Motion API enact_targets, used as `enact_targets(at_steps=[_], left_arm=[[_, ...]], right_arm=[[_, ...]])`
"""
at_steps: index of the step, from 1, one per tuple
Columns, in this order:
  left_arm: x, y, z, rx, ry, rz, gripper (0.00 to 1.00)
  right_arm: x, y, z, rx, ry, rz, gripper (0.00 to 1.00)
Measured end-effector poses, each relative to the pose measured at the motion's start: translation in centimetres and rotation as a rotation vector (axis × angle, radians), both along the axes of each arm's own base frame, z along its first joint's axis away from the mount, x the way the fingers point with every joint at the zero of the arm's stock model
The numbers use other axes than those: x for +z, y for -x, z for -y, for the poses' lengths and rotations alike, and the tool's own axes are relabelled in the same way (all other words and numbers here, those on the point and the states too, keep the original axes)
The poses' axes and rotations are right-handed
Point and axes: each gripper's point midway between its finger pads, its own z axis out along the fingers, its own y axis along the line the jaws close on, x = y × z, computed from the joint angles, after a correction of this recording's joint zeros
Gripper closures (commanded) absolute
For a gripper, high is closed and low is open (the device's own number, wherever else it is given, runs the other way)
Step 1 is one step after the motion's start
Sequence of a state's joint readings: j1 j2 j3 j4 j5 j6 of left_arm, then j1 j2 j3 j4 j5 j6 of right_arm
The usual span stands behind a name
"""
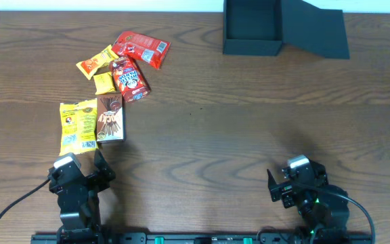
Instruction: Pack container
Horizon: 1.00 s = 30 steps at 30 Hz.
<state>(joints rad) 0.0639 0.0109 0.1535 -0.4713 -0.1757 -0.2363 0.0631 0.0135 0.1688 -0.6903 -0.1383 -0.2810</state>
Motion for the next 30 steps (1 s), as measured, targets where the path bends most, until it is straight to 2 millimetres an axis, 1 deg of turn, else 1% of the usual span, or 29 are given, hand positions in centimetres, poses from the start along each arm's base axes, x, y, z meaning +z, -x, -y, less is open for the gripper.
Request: enact_targets(at_steps=[11, 13, 15, 17, 19, 22, 23, 25, 30], left_arm=[[0.0, 0.0, 0.0, 0.000, 0.000, 0.000, 0.05], [0.0, 0.0, 0.0, 0.000, 0.000, 0.000, 0.05], [0.0, 0.0, 0.0, 0.000, 0.000, 0.000, 0.05], [0.0, 0.0, 0.0, 0.000, 0.000, 0.000, 0.05], [0.0, 0.0, 0.0, 0.000, 0.000, 0.000, 0.05], [0.0, 0.0, 0.0, 0.000, 0.000, -0.001, 0.05], [0.0, 0.0, 0.0, 0.000, 0.000, 0.000, 0.05], [0.0, 0.0, 0.0, 0.000, 0.000, 0.000, 0.05], [0.0, 0.0, 0.0, 0.000, 0.000, 0.000, 0.05]], right_arm=[[0.1, 0.0, 0.0, 0.001, -0.001, 0.004, 0.01], [0.4, -0.2, -0.3, 0.011, -0.014, 0.017, 0.01], [1.5, -0.6, -1.1, 0.045, -0.055, 0.061, 0.01], [3.2, -1.0, -2.4, 0.099, -0.116, 0.126, 0.01], [5.4, -1.1, -4.0, 0.174, -0.204, 0.193, 0.01], [8.1, -0.6, -6.2, 0.278, -0.356, 0.244, 0.01], [8.5, -0.2, -6.9, 0.303, -0.419, 0.228, 0.01], [8.6, 0.5, -7.7, 0.317, -0.545, 0.157, 0.01], [9.2, 1.1, -8.6, 0.288, -0.783, 0.031, 0.01]])
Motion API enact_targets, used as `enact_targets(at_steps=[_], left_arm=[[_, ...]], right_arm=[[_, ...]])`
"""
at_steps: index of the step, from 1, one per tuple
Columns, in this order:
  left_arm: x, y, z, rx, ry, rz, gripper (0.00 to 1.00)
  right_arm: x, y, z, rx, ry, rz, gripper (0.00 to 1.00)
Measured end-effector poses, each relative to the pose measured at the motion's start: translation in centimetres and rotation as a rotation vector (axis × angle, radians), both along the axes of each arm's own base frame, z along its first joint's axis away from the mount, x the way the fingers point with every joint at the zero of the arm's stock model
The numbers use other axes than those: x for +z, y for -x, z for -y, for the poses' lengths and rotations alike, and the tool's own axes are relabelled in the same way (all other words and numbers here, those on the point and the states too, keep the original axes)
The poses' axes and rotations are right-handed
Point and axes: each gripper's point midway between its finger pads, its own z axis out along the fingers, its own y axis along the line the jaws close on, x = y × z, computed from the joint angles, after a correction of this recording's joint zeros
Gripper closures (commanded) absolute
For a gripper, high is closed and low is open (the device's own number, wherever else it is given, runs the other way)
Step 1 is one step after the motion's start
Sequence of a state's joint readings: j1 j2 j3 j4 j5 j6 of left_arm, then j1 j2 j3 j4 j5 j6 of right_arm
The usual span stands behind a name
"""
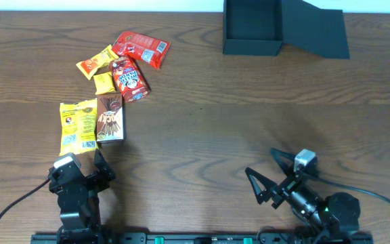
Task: Pack container
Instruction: 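Move the right gripper up to the black box's lid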
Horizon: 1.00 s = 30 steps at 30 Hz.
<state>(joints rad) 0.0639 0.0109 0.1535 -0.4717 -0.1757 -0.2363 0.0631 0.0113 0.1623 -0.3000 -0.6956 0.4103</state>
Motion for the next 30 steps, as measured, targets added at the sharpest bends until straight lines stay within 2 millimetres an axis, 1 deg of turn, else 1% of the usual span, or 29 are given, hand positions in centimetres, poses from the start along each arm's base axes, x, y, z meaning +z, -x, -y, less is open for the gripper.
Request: enact_targets(at_steps=[1, 3, 5, 8, 10, 13, 14, 16, 19, 21, 23, 25, 30], left_arm=[[0.0, 0.0, 0.0, 0.000, 0.000, 0.000, 0.05], [0.0, 0.0, 0.0, 0.000, 0.000, 0.000, 0.05], [0.0, 0.0, 0.0, 0.000, 0.000, 0.000, 0.05], [0.0, 0.0, 0.0, 0.000, 0.000, 0.000, 0.05], [0.0, 0.0, 0.0, 0.000, 0.000, 0.000, 0.05], [0.0, 0.0, 0.0, 0.000, 0.000, 0.000, 0.05], [0.0, 0.0, 0.0, 0.000, 0.000, 0.000, 0.05], [0.0, 0.0, 0.0, 0.000, 0.000, 0.000, 0.05], [0.0, 0.0, 0.0, 0.000, 0.000, 0.001, 0.05], [0.0, 0.0, 0.0, 0.000, 0.000, 0.001, 0.05], [0.0, 0.0, 0.0, 0.000, 0.000, 0.000, 0.05], [0.0, 0.0, 0.0, 0.000, 0.000, 0.000, 0.05], [0.0, 0.0, 0.0, 0.000, 0.000, 0.001, 0.05]], right_arm=[[0.3, 0.1, -0.1, 0.000, -0.065, -0.046, 0.01], [1.0, 0.1, -0.2, 0.005, -0.116, -0.060, 0.01], [1.6, 0.1, -0.4, 0.013, -0.149, -0.059, 0.01], [1.9, -0.1, -0.5, 0.018, -0.172, -0.075, 0.01], [1.2, -0.7, -0.5, 0.015, -0.178, -0.126, 0.01], [-0.6, -1.7, -0.6, 0.003, -0.182, -0.259, 0.01], [-0.9, -2.1, -0.6, -0.002, -0.180, -0.302, 0.01], [-0.8, -2.9, -0.7, -0.010, -0.175, -0.358, 0.01], [0.8, -5.1, -0.7, -0.026, -0.166, -0.413, 0.01], [1.8, -7.0, -0.6, -0.040, -0.159, -0.442, 0.01], [2.4, -9.1, -0.6, -0.053, -0.153, -0.478, 0.01], [2.3, -11.5, -0.7, -0.064, -0.148, -0.529, 0.01], [1.5, -16.4, -0.8, -0.095, -0.150, -0.639, 0.01]])
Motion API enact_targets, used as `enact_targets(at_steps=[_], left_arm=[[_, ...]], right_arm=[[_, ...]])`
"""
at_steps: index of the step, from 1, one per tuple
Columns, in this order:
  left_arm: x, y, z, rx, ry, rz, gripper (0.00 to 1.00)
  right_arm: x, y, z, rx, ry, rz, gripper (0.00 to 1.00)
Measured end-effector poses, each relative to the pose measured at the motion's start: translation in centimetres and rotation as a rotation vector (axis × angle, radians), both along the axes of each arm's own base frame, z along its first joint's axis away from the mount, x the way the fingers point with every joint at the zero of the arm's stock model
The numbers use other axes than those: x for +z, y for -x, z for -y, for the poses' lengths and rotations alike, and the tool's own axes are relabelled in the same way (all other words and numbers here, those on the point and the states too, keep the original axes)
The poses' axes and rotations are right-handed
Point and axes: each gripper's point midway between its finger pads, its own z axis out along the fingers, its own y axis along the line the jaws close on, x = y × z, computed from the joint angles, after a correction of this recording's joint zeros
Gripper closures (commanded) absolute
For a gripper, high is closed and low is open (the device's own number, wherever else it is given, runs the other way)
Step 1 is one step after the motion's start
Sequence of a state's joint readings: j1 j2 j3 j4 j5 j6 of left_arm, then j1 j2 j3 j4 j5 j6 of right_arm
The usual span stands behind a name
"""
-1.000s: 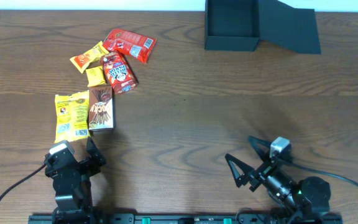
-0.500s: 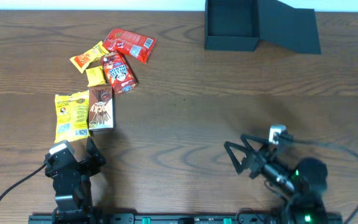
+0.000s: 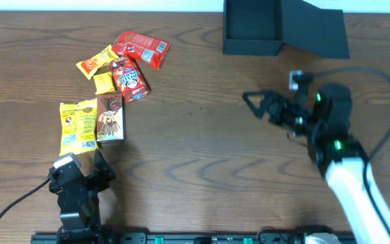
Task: Pack container
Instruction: 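Move the right gripper up to the black box's lid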
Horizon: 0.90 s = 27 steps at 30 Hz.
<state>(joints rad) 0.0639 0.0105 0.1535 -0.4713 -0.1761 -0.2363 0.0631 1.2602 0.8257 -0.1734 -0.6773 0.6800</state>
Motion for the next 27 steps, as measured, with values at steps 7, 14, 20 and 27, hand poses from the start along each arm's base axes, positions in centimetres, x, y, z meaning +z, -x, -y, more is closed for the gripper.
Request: enact_targets(at_steps=[7, 14, 20, 27], left_arm=[[0.0, 0.0, 0.0, 0.000, 0.000, 0.000, 0.05], [0.0, 0.0, 0.0, 0.000, 0.000, 0.000, 0.05], [0.0, 0.0, 0.0, 0.000, 0.000, 0.000, 0.05], [0.0, 0.0, 0.0, 0.000, 0.000, 0.000, 0.05]], right_arm=[[-1.0, -5.9, -0.3, -0.090, 0.070, -0.134, 0.01], [0.0, -12.1, -1.0, -0.196, 0.169, -0.117, 0.01], [-2.0, -17.9, -0.7, -0.255, 0.211, -0.201, 0.01], [-5.9, -24.1, 0.1, -0.287, 0.231, -0.241, 0.01]])
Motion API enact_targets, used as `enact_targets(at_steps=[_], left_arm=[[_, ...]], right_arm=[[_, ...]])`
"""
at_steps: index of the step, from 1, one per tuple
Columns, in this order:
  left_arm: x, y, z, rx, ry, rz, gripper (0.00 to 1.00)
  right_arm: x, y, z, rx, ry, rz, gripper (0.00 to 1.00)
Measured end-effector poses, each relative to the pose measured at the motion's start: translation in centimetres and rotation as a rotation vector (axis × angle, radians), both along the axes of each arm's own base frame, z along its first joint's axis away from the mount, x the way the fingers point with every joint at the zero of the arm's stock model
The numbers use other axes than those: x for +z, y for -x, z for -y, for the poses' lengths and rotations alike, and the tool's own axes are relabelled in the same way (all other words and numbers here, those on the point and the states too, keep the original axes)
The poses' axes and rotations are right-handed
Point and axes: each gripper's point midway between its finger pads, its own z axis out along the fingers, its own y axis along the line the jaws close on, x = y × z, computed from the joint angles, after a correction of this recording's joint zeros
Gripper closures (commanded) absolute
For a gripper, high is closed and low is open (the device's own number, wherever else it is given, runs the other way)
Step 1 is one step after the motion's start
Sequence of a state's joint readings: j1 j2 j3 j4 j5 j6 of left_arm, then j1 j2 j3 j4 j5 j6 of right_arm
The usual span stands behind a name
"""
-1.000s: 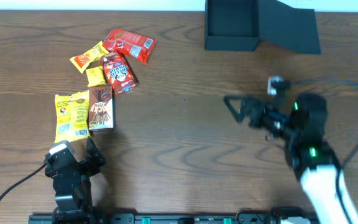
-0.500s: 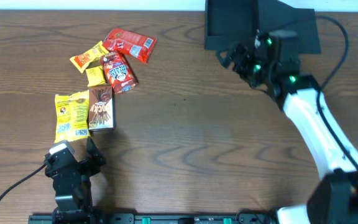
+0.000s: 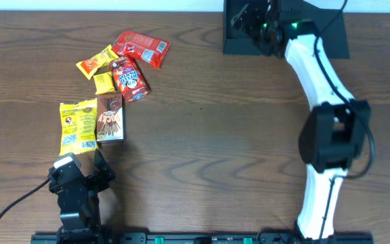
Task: Pack container
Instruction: 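Move the right gripper up to the black box's lid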
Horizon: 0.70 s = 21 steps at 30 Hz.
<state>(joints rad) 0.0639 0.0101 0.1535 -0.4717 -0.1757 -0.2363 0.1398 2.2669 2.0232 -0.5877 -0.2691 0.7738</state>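
Observation:
A black open box (image 3: pixel 252 46) stands at the far edge, its lid (image 3: pixel 323 34) flung open to the right. My right arm reaches across the table, and its gripper (image 3: pixel 244 20) hangs over the box's inside; the fingers look spread with nothing in them. Several snacks lie at the left: a red packet (image 3: pixel 141 48), a yellow packet (image 3: pixel 97 62), a red-and-blue packet (image 3: pixel 128 78), a small yellow packet (image 3: pixel 103 83), a yellow bag (image 3: pixel 77 126) and a brown stick-biscuit box (image 3: pixel 110 118). My left gripper (image 3: pixel 100 168) rests open at the near left, just below the snacks.
The right arm's white links (image 3: pixel 320 135) run from the near edge up to the box, crossing the right half of the table. The left arm's base (image 3: pixel 76 203) and its cable sit at the near edge.
My right gripper has moved from mid-table, right of centre, to over the open black box at the far edge. The left arm and the snacks have not moved.
Both arms first rested at the near edge. Then the right gripper was turned leftward and open near its base. Later it was out over the table's right middle, and now it is over the box. No snack has shifted.

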Motion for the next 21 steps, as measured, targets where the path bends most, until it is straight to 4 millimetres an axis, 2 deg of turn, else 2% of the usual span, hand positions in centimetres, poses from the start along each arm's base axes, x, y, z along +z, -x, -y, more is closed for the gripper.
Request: enact_targets(at_steps=[3, 8, 11, 18, 21], left_arm=[[0.0, 0.0, 0.0, 0.000, 0.000, 0.000, 0.05], [0.0, 0.0, 0.0, 0.000, 0.000, 0.000, 0.05], [0.0, 0.0, 0.0, 0.000, 0.000, 0.000, 0.05], [0.0, 0.0, 0.0, 0.000, 0.000, 0.000, 0.05], [0.0, 0.0, 0.0, 0.000, 0.000, 0.000, 0.05]], right_arm=[[-0.8, -2.2, 0.3, 0.016, 0.022, 0.036, 0.01], [-0.4, -4.3, 0.3, 0.060, 0.063, 0.129, 0.01], [-0.6, -4.7, 0.4, 0.078, 0.092, 0.151, 0.01], [-4.4, -4.7, 1.5, 0.117, 0.151, 0.104, 0.01], [-4.8, -4.6, 1.8, 0.142, 0.177, 0.108, 0.01]])
